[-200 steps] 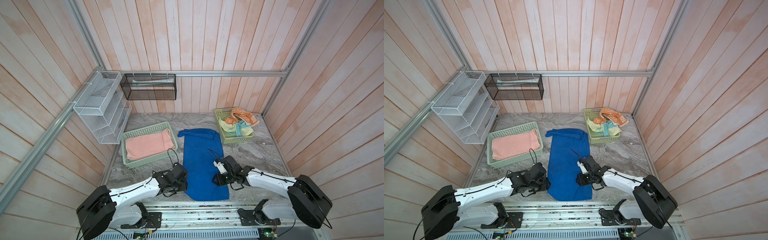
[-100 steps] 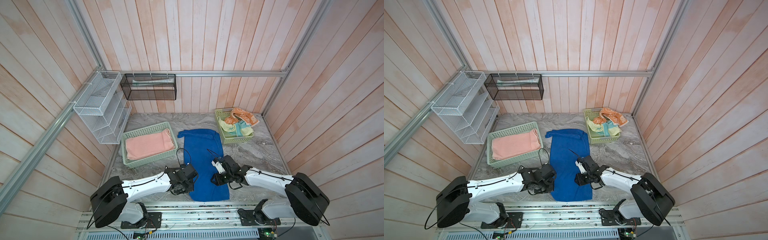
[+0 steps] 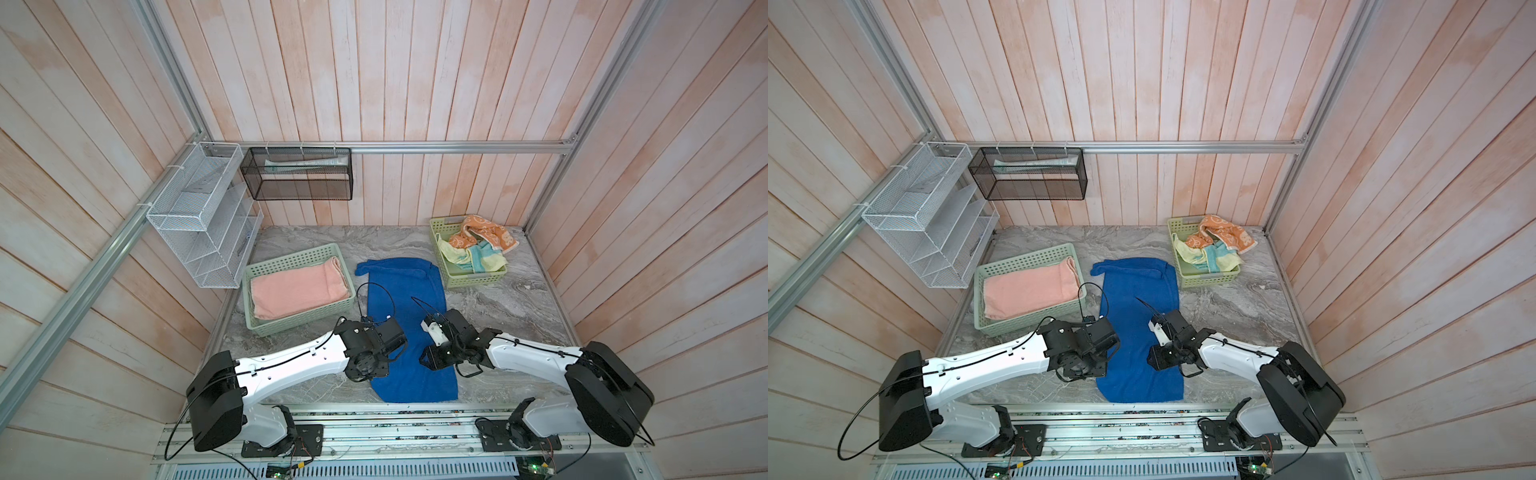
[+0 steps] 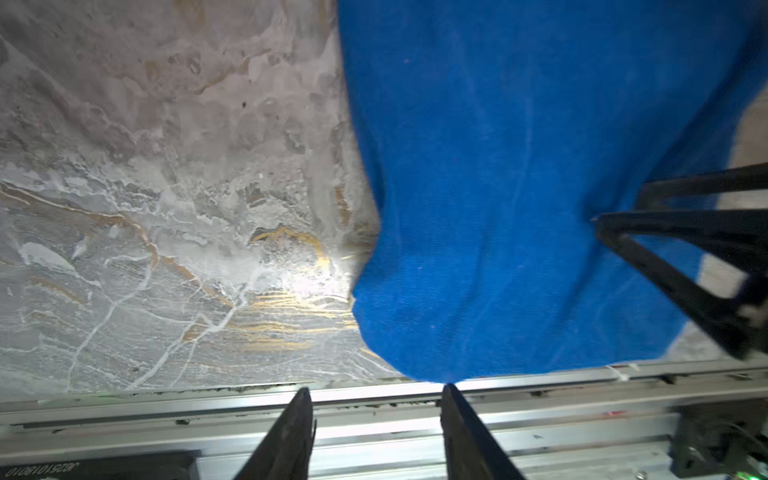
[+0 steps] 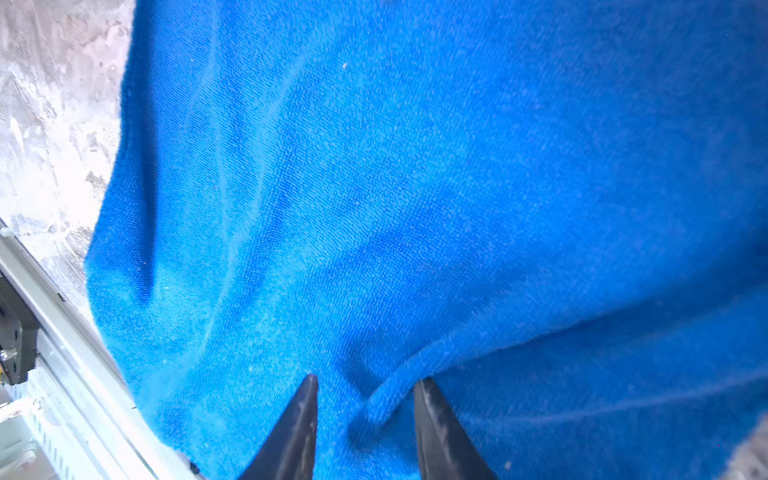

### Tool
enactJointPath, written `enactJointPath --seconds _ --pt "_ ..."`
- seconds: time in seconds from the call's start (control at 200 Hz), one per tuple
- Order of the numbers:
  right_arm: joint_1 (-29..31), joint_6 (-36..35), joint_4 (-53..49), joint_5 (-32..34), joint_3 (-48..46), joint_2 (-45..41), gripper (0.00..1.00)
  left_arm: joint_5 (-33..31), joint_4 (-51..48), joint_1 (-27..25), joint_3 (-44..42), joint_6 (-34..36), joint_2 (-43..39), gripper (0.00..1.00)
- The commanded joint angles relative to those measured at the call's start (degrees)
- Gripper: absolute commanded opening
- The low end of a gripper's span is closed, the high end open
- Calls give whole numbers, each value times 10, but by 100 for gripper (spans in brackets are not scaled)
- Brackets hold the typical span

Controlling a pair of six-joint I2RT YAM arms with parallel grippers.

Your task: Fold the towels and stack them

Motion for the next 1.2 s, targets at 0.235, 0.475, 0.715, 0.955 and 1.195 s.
enactJointPath --seconds 0.235,0.475,0.715,0.955,1.195 --pt "10 -9 -52 6 -12 35 40 138 244 23 -173 -25 -28 44" --pt "16 -12 -53 6 -8 45 40 141 291 23 -200 -43 -19 39" --pt "20 -16 -42 -1 -8 47 40 85 176 11 -141 -35 22 0" --pt "25 -32 -20 4 -21 18 40 -6 -166 -19 112 -34 143 0" --pt "25 -33 -3 1 -29 32 40 -30 -293 -49 282 -37 265 42"
